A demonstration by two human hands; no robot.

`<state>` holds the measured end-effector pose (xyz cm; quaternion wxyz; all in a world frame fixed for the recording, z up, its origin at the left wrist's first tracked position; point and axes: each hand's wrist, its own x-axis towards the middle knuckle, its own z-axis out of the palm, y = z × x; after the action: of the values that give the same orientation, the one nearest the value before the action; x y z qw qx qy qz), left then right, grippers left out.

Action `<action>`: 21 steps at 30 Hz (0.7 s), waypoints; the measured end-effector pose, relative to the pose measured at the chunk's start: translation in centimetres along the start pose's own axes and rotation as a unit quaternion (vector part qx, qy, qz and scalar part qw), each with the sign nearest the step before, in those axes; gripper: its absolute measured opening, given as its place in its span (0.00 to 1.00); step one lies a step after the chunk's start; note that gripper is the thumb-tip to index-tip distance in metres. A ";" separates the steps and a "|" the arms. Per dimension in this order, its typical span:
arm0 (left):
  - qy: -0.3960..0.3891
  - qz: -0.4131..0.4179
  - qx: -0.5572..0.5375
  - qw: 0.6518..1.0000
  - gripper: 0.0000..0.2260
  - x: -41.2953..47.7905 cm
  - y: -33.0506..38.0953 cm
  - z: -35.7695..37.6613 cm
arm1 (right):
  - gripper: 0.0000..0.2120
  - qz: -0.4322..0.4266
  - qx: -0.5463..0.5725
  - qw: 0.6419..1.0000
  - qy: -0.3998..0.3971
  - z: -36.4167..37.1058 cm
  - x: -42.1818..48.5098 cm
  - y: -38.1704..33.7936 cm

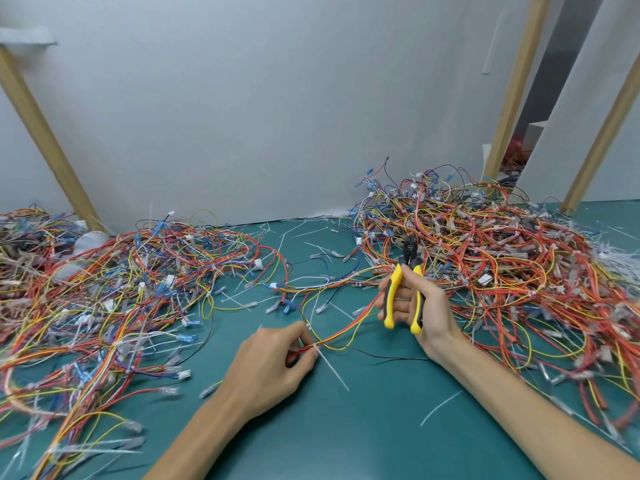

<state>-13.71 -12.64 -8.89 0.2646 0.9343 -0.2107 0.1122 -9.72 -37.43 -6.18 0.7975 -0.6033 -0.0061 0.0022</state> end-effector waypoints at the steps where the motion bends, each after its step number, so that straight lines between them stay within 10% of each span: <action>1: 0.000 0.000 0.001 1.000 0.06 0.0 0.0 0.0 | 0.23 0.000 -0.004 1.000 -0.001 0.0 0.0 0.0; 21: 0.005 0.003 -0.005 1.000 0.07 0.0 -0.1 0.1 | 0.23 -0.039 -0.050 0.997 -0.037 0.4 -0.1 0.7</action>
<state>-13.64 -12.62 -9.08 0.2701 0.9318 -0.2129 0.1164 -9.87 -36.90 -6.78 0.7649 -0.6414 -0.0595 -0.0065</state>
